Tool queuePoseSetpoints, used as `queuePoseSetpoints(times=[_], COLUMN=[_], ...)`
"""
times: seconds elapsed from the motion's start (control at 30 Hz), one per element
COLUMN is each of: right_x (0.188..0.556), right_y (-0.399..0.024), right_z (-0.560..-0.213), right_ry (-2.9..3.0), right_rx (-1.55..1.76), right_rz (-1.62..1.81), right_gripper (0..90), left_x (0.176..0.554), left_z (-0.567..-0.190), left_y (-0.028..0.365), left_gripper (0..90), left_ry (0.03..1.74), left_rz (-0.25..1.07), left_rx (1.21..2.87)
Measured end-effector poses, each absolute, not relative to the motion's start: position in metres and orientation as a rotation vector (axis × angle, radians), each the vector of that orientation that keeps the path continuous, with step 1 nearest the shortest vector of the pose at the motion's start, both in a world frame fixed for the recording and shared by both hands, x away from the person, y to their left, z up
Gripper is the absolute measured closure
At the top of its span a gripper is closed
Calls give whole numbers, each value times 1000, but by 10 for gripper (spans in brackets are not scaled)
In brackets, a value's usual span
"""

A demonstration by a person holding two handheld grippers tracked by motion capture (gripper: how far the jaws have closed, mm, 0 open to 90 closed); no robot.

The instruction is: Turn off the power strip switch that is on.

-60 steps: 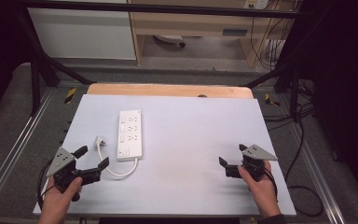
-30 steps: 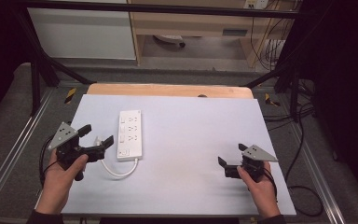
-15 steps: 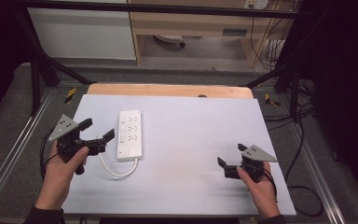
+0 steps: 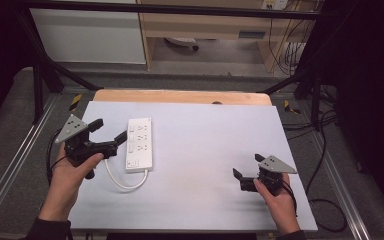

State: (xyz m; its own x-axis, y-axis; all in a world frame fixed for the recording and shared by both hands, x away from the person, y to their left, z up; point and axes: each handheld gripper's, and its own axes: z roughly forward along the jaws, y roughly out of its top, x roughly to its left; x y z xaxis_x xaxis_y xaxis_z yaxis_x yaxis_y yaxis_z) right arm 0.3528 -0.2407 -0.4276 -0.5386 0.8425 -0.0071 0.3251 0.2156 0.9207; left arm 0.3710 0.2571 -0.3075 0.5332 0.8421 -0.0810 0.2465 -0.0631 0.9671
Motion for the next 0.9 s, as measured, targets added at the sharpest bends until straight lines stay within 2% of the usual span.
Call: queuePoseSetpoints(times=[0.67, 0.9], right_x=[352, 352], right_y=[-239, -239], right_z=[-427, -427], right_ry=[1985, 1988], right_rx=[1069, 1063], right_rz=[1325, 1325], right_gripper=[34, 34], left_x=[399, 417], left_z=[-305, -305], left_y=[248, 245], left_gripper=[60, 100], left_ry=[977, 1005], left_rz=[608, 629], left_rx=[1611, 1620])
